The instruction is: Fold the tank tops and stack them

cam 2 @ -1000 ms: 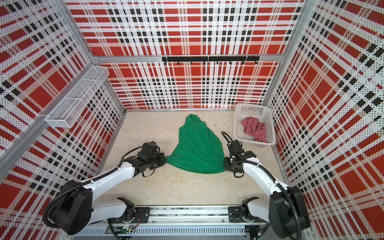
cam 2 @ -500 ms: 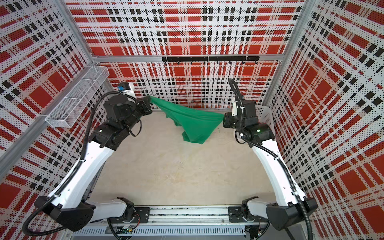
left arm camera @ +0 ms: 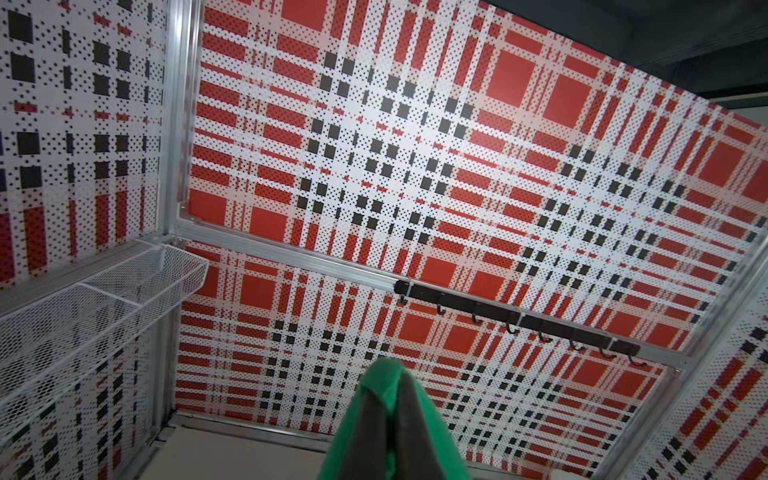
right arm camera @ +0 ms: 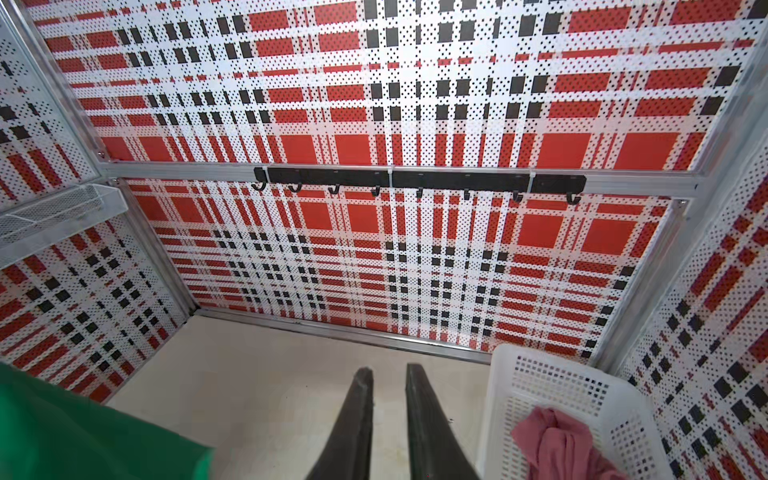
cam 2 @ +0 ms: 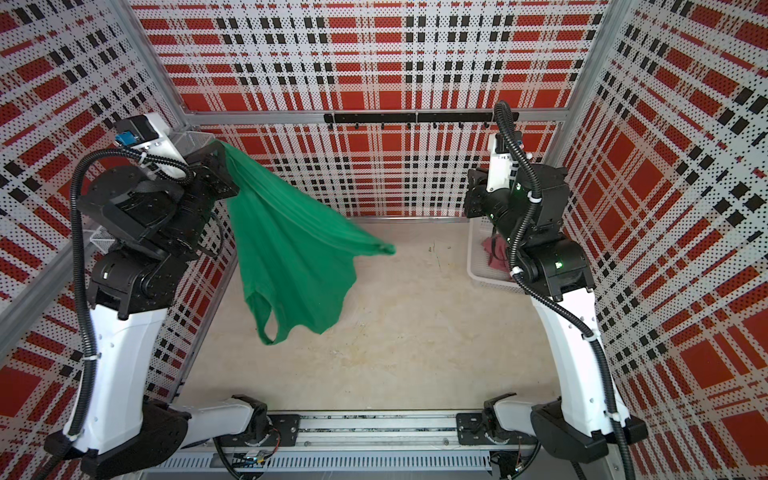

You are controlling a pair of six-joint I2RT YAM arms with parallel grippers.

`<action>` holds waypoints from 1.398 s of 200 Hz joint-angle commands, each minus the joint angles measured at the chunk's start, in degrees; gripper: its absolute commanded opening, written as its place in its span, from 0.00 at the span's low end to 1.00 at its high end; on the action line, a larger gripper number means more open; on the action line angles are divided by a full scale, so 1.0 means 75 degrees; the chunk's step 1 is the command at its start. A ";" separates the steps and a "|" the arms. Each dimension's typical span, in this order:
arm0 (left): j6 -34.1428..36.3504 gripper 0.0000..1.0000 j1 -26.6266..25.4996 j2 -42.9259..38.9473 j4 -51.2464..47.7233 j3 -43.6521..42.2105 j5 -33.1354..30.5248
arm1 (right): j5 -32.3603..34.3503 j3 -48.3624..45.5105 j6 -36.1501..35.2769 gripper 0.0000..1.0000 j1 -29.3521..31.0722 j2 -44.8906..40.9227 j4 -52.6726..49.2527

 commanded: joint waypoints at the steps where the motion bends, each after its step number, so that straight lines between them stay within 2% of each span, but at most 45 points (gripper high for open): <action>1: -0.0063 0.00 0.0260 0.0543 -0.0257 -0.0125 0.1160 | -0.0333 -0.0018 -0.0078 0.00 0.0040 0.0473 0.0091; 24: -0.0381 0.00 0.0196 0.0678 0.0052 -0.0708 0.1780 | -0.1244 -0.0850 0.0651 0.00 0.0128 0.0740 0.0087; 45: -0.0493 0.00 -0.0067 0.0738 0.0208 -0.1067 0.1915 | -0.1362 -0.2264 0.0677 0.00 0.0492 0.0625 0.0426; 70: -0.0590 0.00 -0.0466 0.0944 0.0232 -0.1047 0.2165 | -0.1813 -0.3526 0.0939 0.00 0.0503 0.0327 0.0860; 103: -0.0794 0.00 -0.1007 0.1147 0.0299 -0.0754 0.2737 | -0.2171 -0.4331 0.1073 0.00 0.0436 0.0141 0.0904; 136: -0.0973 0.00 -0.1594 0.1243 0.0314 0.0092 0.3588 | -0.2015 -0.4814 0.1695 0.02 -0.0304 -0.0119 0.0647; 161: -0.0978 0.00 -0.1609 0.0996 0.0291 0.0193 0.3751 | -0.2439 -0.5213 0.2066 0.06 -0.1026 -0.0505 0.0615; 173: -0.1022 0.00 -0.1391 0.0690 0.0346 -0.0500 0.3584 | -0.2412 -0.5332 0.2074 0.08 -0.1078 -0.0636 0.0408; 191: -0.1752 0.00 -0.0942 -0.0068 0.1325 -0.3004 0.3761 | -0.2225 -0.5619 0.2080 0.11 -0.1079 -0.0772 0.0070; 208: -0.2375 0.00 -0.0817 -0.0489 0.2213 -0.5205 0.3854 | -0.2173 -0.6029 0.2258 0.12 -0.1079 -0.0992 -0.0161; 232: -0.3315 0.00 -0.0711 -0.0739 0.3735 -0.7720 0.3771 | -0.2282 -0.6585 0.2655 0.15 -0.1019 -0.1330 -0.0551; 250: -0.3684 0.00 -0.0648 -0.0638 0.4493 -0.8727 0.3727 | -0.2301 -0.7059 0.3009 0.16 -0.0582 -0.1581 -0.0799; 279: -0.3778 0.00 -0.0460 -0.0283 0.4921 -0.9129 0.3586 | -0.2100 -0.7888 0.4140 0.19 0.1131 -0.1738 -0.0758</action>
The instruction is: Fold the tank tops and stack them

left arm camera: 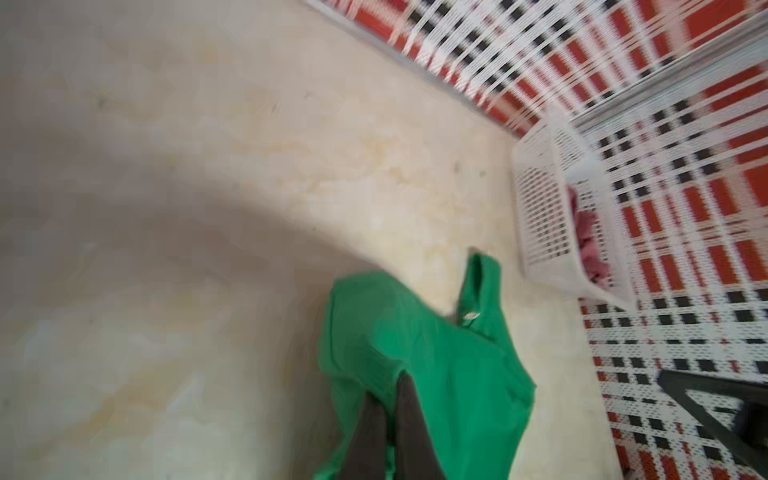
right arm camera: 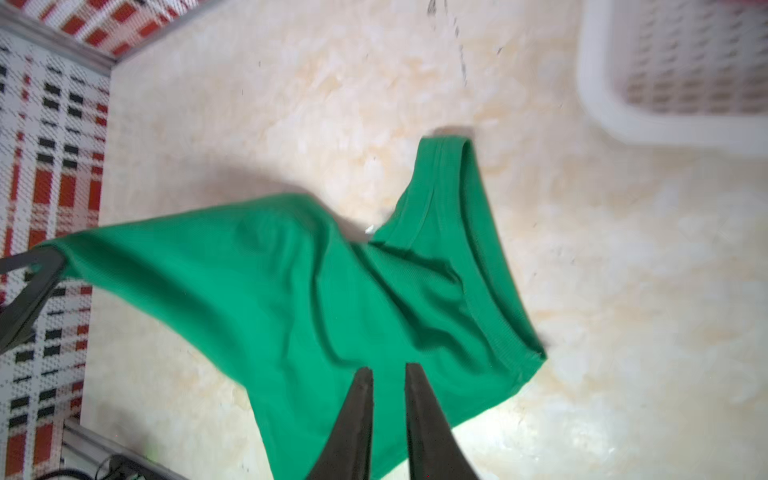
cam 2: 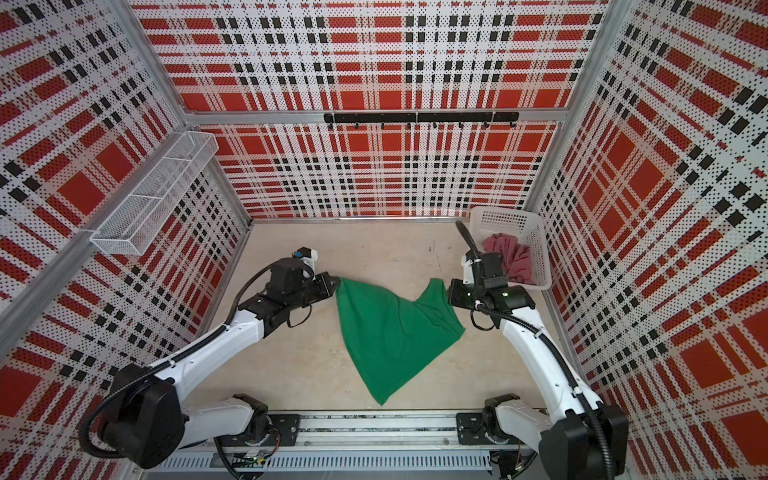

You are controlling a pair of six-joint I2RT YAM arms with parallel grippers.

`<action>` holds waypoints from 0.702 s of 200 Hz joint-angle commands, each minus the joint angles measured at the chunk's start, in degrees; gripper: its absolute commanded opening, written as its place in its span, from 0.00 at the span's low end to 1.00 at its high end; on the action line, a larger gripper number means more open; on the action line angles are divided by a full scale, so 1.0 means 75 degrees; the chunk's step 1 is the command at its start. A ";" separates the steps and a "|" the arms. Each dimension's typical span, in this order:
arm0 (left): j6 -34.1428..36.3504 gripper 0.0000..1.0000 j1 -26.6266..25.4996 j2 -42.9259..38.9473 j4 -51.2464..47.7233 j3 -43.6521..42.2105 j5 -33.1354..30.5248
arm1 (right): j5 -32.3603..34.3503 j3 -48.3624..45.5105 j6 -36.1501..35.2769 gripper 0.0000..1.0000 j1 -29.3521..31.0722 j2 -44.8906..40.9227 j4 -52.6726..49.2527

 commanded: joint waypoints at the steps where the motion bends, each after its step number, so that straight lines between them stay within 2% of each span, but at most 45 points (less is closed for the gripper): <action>1: -0.0401 0.00 0.0187 -0.0050 0.1625 0.0148 -0.0075 | 0.0031 -0.0503 0.1127 0.19 0.1218 -0.0223 -0.0210; 36: -0.0339 0.00 0.0390 0.0407 0.1845 0.0119 -0.0375 | -0.0009 -0.1258 0.2734 0.21 0.3457 -0.0013 0.0515; 62: -0.0444 0.00 0.0730 0.0790 0.2462 -0.0151 -0.0497 | 0.0693 -0.1220 0.4216 0.22 0.5319 0.0618 0.0446; 85: -0.0552 0.00 0.0846 0.1239 0.3011 -0.0191 -0.0345 | 0.1261 -0.1098 0.5433 0.28 0.6353 0.1438 0.0764; 110: -0.0613 0.00 0.0975 0.1567 0.3336 -0.0207 -0.0242 | 0.1857 -0.0693 0.5735 0.28 0.6728 0.2588 0.1174; 140: -0.0799 0.00 0.1448 0.1576 0.3722 -0.0533 0.0062 | 0.2283 -0.0962 0.5446 0.25 0.5982 0.3085 0.1635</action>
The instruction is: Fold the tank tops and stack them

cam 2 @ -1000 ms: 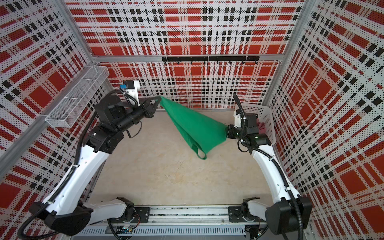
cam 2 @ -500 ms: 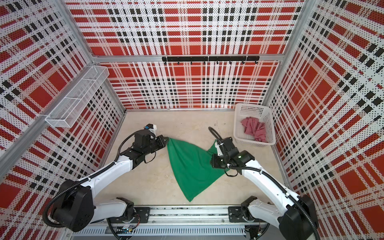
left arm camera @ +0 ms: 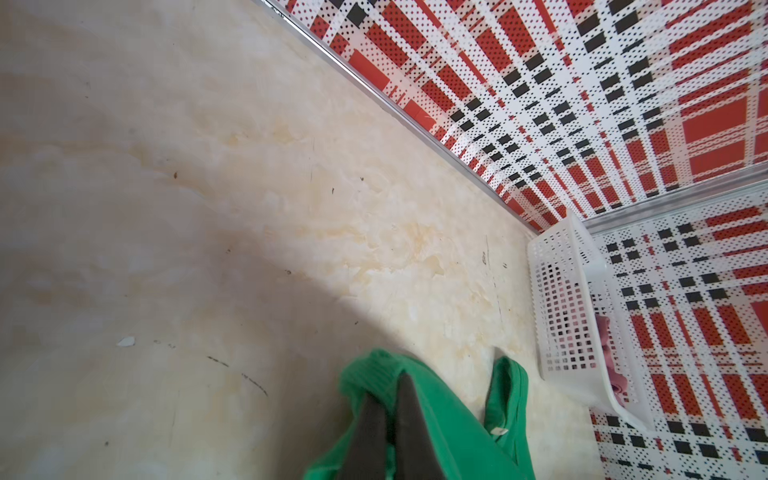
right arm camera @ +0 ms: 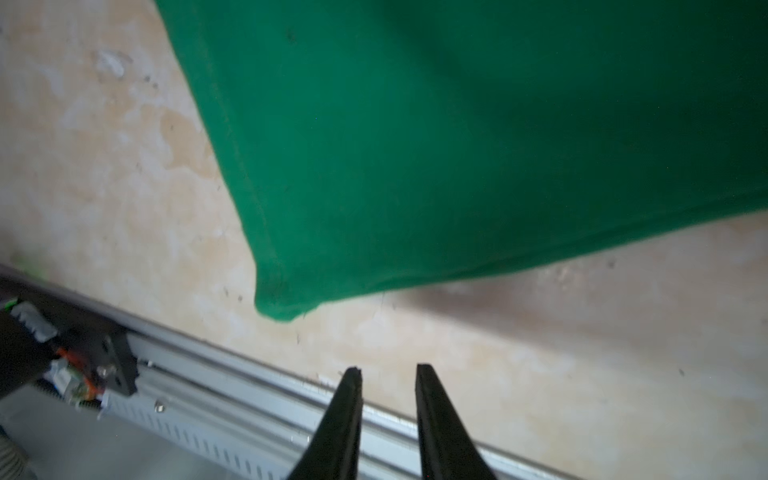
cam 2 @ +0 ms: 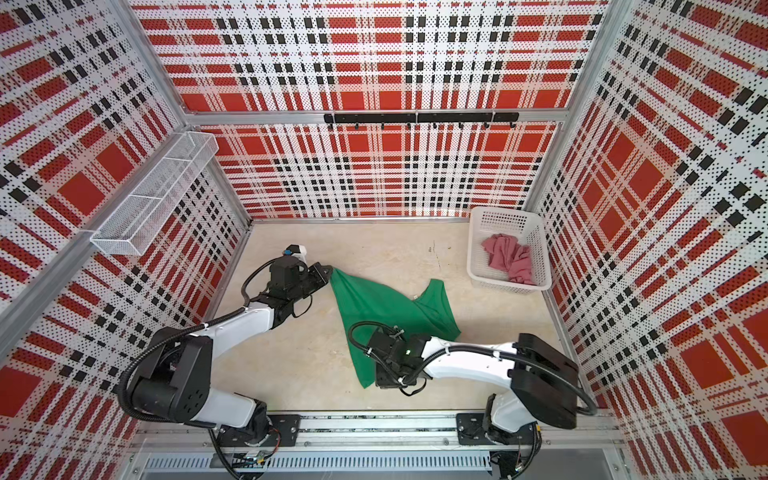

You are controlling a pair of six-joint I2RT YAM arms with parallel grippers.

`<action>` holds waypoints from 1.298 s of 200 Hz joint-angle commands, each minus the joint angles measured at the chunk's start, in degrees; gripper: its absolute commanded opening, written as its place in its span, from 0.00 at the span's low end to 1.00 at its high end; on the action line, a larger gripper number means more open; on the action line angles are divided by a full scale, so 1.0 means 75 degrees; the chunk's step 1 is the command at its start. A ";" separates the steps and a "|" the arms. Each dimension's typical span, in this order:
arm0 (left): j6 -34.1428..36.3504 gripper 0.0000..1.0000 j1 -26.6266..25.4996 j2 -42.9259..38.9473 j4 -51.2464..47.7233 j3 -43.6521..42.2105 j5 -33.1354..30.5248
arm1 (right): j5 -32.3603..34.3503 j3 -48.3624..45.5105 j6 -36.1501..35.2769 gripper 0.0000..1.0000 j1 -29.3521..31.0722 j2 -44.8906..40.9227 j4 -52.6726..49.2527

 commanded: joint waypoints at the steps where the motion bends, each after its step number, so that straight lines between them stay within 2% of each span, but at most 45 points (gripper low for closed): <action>1: -0.0143 0.00 0.0348 -0.0022 0.0717 -0.0272 0.0177 | 0.0860 -0.0105 0.0303 0.24 -0.0548 0.0153 0.0407; 29: -0.0194 0.00 0.0523 -0.0355 0.0792 -0.0786 0.0164 | 0.1057 -0.0292 -0.0339 0.22 -0.1438 0.0164 0.0436; 53: -0.0447 0.00 0.0472 -0.0632 0.0908 -0.1417 0.0306 | 0.0973 0.0009 -0.1536 0.22 -0.2403 0.0763 0.0712; 89: -0.0872 0.00 0.0270 -0.1305 0.1080 -0.2405 0.0146 | 0.1487 0.1336 -0.3740 0.21 -0.4042 0.1906 0.0934; 113: -0.1035 0.00 0.0037 -0.1576 0.1092 -0.2650 0.0034 | 0.1897 0.2393 -0.4380 0.23 -0.4151 0.1841 -0.0136; 125: -0.1058 0.00 0.0016 -0.1643 0.1092 -0.2690 -0.0061 | 0.1821 0.2467 -0.4118 0.26 -0.3837 0.1451 -0.0656; 132: -0.1058 0.00 -0.0276 -0.1644 0.1092 -0.2691 -0.0117 | 0.1819 0.2386 -0.3861 0.28 -0.3526 0.1216 -0.0891; 158: -0.1023 0.00 -0.0363 -0.1455 0.1161 -0.2622 -0.0132 | 0.1474 0.1812 -0.2286 0.35 -0.2299 0.0712 -0.1715; 197: -0.0906 0.00 -0.0390 -0.1293 0.1174 -0.2538 -0.0032 | 0.1001 0.0714 -0.0285 0.49 -0.1311 0.0050 -0.1734; 226: -0.0888 0.00 -0.0403 -0.1199 0.1249 -0.2559 0.0013 | 0.1009 0.0319 0.0386 0.50 -0.1037 -0.0185 -0.1780; 259: -0.0929 0.00 -0.0439 -0.1186 0.1338 -0.2617 0.0003 | 0.0897 0.0002 0.0507 0.51 -0.1021 -0.0149 -0.1059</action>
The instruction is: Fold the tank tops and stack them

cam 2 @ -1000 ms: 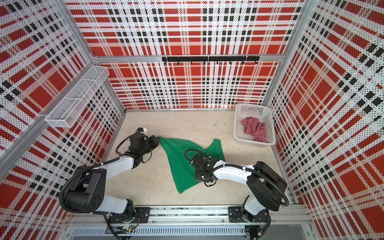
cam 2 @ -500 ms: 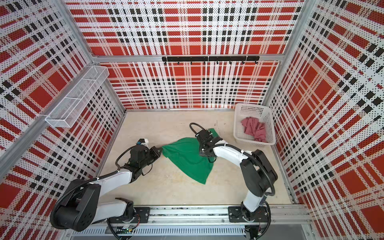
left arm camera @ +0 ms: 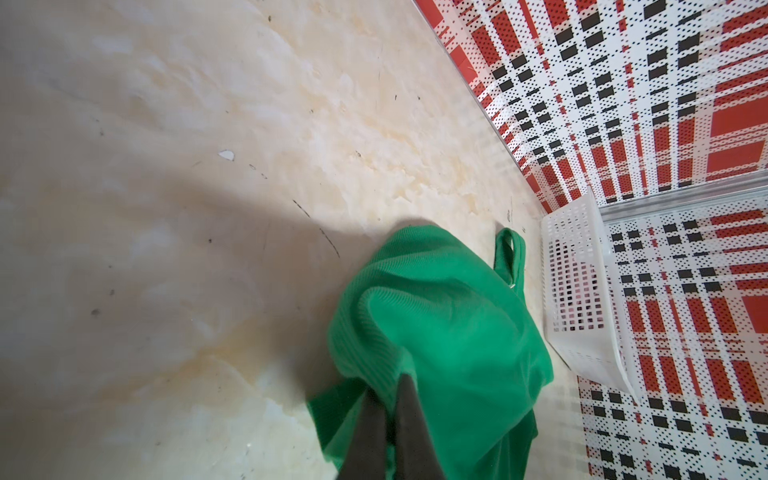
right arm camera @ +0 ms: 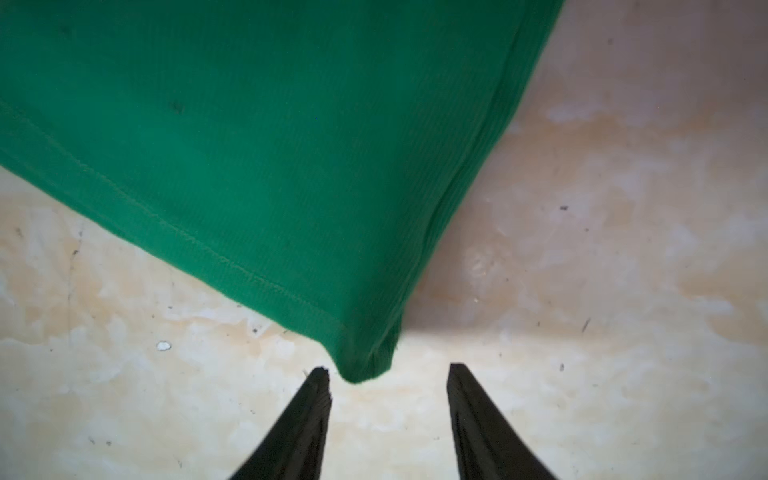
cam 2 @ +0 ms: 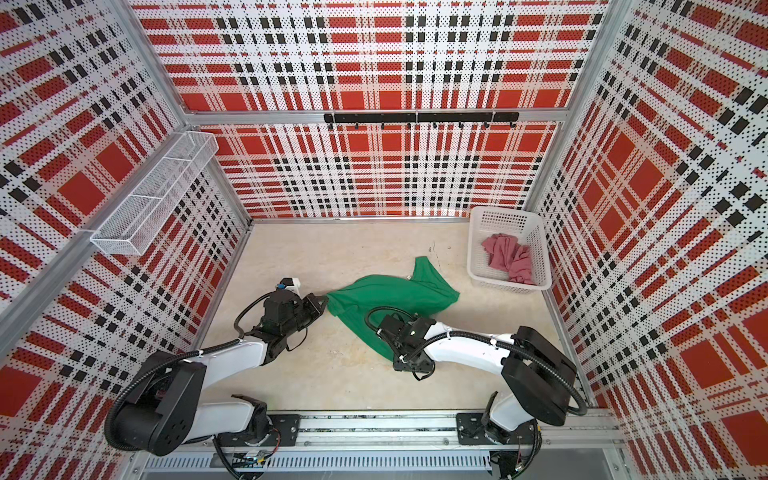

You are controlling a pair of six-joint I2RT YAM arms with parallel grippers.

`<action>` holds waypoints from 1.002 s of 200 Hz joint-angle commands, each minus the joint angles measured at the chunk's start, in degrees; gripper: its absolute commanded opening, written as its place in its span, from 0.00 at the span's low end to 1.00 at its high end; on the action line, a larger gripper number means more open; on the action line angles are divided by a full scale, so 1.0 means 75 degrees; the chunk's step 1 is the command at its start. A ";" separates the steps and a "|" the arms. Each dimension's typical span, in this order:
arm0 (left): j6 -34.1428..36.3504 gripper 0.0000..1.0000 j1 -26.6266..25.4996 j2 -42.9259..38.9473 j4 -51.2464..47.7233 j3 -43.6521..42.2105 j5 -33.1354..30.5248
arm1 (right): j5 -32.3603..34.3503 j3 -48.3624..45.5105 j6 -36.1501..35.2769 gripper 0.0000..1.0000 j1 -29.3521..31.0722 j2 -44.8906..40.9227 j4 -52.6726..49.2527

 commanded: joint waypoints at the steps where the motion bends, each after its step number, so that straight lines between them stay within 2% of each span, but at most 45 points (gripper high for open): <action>1: 0.0071 0.00 -0.0063 0.0043 0.0277 0.0039 0.0024 | -0.0014 -0.0118 0.0591 0.51 0.0064 -0.0111 0.0433; 35: 0.0083 0.00 -0.0063 0.0008 0.0277 0.0003 -0.0011 | -0.0042 -0.0336 0.0636 0.50 0.0062 0.0034 0.0863; 54: 0.0094 0.00 -0.0063 -0.0004 0.0277 -0.0018 -0.0012 | -0.0034 -0.0447 0.0673 0.45 0.0061 0.0108 0.0850; 74: 0.0106 0.00 -0.0063 -0.0038 0.0266 -0.0012 -0.0041 | -0.0013 -0.0462 0.0664 0.30 0.0061 0.0138 0.0797; 100: 0.0271 0.00 0.0037 -0.0209 0.0060 0.0205 -0.0059 | 0.0435 0.0109 0.0333 0.00 0.0000 -0.0030 0.0036; 118: 0.0785 0.00 0.0225 -0.0425 -0.0611 0.0852 -0.0047 | 0.0818 0.0956 -0.0327 0.00 -0.0396 -0.0359 -0.0738; 139: 0.1805 0.00 0.0267 -0.0627 -0.1961 0.2438 -0.0315 | 0.1317 0.1987 -0.1383 0.00 -0.1140 -0.0838 -0.1047; 169: 0.2691 0.00 0.0269 -0.0776 -0.3179 0.4690 -0.0456 | 0.1395 0.3352 -0.2724 0.00 -0.2000 -0.1095 -0.1259; 185: 0.2902 0.00 0.0238 -0.0765 -0.3584 0.5498 -0.0490 | 0.1287 0.3791 -0.2975 0.00 -0.2152 -0.0991 -0.1508; 200: 0.2912 0.00 0.0129 -0.0795 -0.3695 0.5631 -0.0507 | 0.0987 0.3650 -0.2855 0.00 -0.2073 -0.0832 -0.1701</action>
